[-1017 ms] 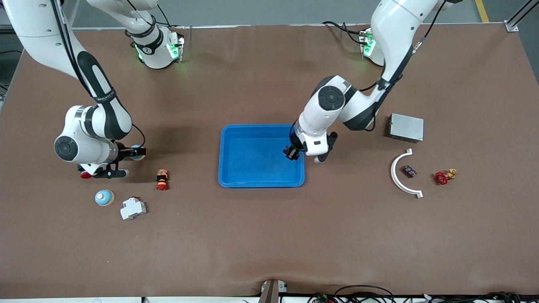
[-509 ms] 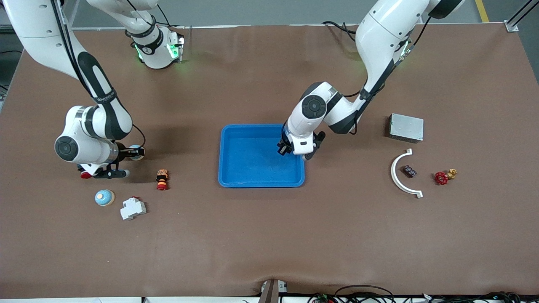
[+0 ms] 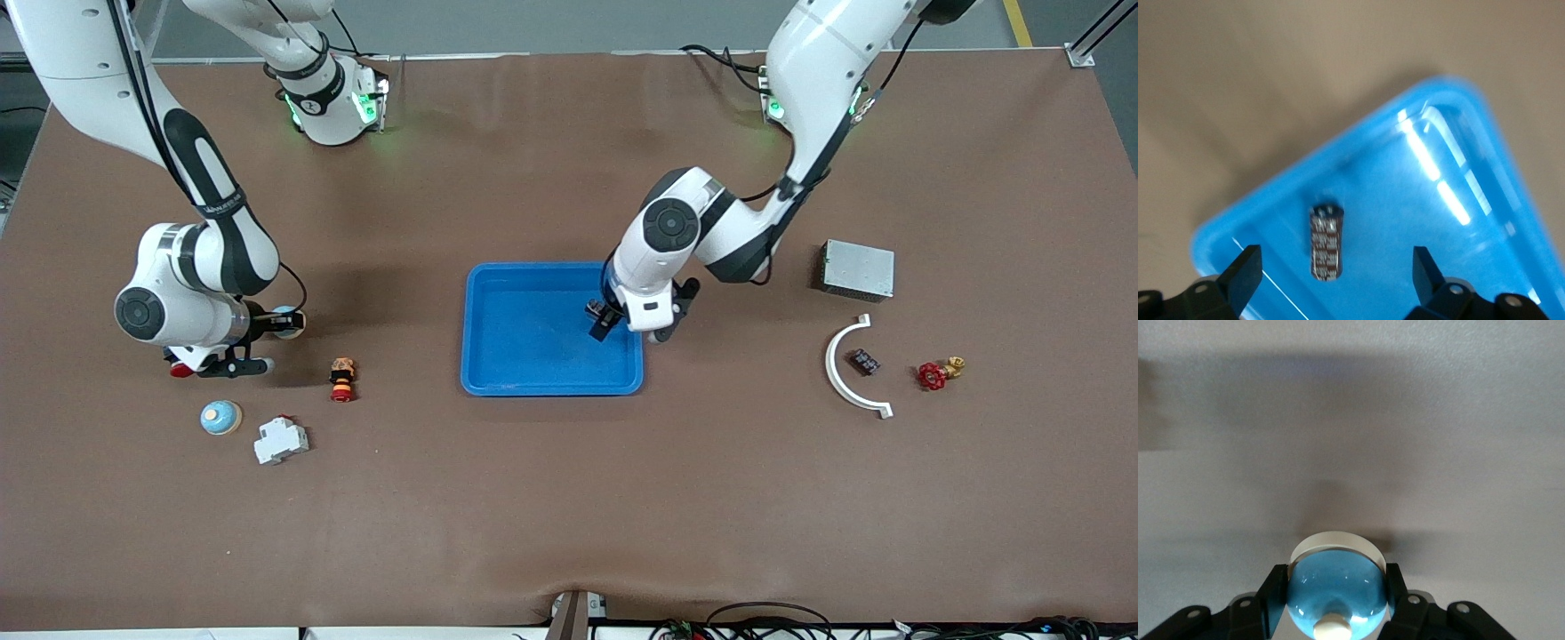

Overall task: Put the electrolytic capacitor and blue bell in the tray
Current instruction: 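Return the left gripper to the capacitor while the right gripper carries the bell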

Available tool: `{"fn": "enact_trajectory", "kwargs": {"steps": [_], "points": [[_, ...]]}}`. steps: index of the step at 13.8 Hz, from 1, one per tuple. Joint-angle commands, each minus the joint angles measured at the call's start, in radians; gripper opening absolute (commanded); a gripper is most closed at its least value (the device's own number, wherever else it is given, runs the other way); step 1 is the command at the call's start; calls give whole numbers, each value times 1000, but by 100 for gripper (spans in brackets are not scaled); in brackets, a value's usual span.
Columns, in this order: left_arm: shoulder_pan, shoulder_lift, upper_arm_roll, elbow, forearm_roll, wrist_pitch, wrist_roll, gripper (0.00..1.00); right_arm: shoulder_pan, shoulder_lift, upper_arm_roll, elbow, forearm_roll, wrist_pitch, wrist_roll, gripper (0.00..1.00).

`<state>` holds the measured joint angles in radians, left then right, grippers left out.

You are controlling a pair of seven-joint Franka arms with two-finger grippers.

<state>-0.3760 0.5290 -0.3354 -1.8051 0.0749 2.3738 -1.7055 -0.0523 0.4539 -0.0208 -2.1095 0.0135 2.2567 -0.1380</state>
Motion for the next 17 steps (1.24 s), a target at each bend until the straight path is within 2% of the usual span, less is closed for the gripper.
{"fn": "enact_trajectory", "kwargs": {"steps": [1, 4, 6, 10, 12, 13, 17], "points": [[86, -125, 1, -36, 66, -114, 39, 100, 8, -37, 7, 51, -6, -124, 6, 24], [198, -182, -2, -86, 161, -133, 122, 100, 51, -84, 7, 117, 2, -267, 85, 23], [276, -210, 1, -121, 172, -140, 225, 100, 109, -122, 7, 144, 3, -340, 200, 22], [488, -210, -2, -195, 178, -131, 504, 100, 251, -143, 15, 221, 146, -497, 467, 22], [551, -186, -2, -197, 196, -128, 567, 100, 319, -138, 13, 233, 209, -491, 573, 22], [568, -172, -1, -197, 218, -123, 586, 97, 360, -133, 13, 238, 223, -479, 628, 22], [626, -94, -1, -195, 301, -61, 587, 90, 566, -118, 10, 256, 235, -361, 914, 21]]}}
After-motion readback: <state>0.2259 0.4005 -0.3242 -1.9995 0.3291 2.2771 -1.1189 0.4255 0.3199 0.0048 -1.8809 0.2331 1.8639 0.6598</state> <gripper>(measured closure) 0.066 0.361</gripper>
